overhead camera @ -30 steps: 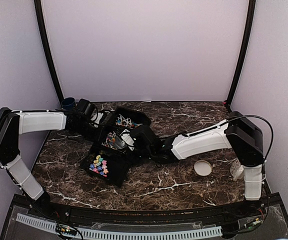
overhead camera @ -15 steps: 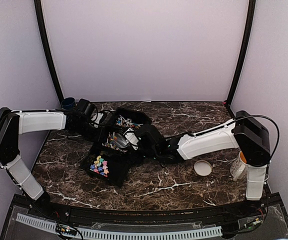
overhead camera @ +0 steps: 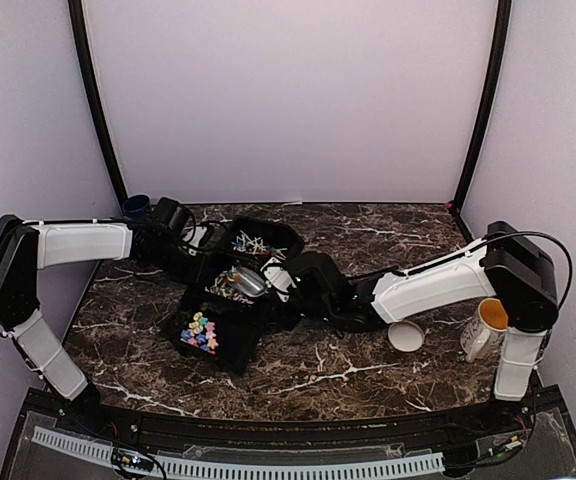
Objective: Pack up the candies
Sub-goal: Scoop the fake candies from the storage box.
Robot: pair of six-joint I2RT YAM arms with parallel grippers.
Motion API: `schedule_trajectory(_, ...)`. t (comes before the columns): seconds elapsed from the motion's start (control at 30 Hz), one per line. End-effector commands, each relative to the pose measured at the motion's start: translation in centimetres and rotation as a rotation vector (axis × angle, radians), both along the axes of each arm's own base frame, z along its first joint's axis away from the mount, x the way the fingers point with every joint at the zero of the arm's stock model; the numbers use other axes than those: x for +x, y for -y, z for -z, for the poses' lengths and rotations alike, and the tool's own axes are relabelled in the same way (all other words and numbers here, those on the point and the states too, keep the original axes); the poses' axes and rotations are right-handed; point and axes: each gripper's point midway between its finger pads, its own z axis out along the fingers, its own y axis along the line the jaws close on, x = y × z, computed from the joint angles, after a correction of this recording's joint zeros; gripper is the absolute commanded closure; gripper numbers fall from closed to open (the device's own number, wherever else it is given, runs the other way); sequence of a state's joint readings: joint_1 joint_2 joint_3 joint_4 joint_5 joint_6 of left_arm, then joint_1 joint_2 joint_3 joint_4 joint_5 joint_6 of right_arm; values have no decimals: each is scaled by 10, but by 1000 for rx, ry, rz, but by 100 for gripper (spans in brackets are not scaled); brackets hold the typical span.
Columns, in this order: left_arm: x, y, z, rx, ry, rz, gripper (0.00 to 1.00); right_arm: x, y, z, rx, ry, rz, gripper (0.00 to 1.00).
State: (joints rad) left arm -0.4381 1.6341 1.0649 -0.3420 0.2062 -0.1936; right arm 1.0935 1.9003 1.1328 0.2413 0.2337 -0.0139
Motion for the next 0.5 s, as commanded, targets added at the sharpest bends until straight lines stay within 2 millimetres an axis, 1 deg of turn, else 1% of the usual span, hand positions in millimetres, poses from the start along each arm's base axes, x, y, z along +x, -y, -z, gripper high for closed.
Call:
schedule_trajectory(0.0,22,15,-64,-138,149,6,100,11,13,-23,74,29,35,100)
schedule_trajectory(0.2,23,14,-63,-140,144,1,100,11,23,-39,119,57,30,100)
schedule_trajectory(0.47,23,14,-64,-144,144,0,100,6,40,-64,182,108,18,100)
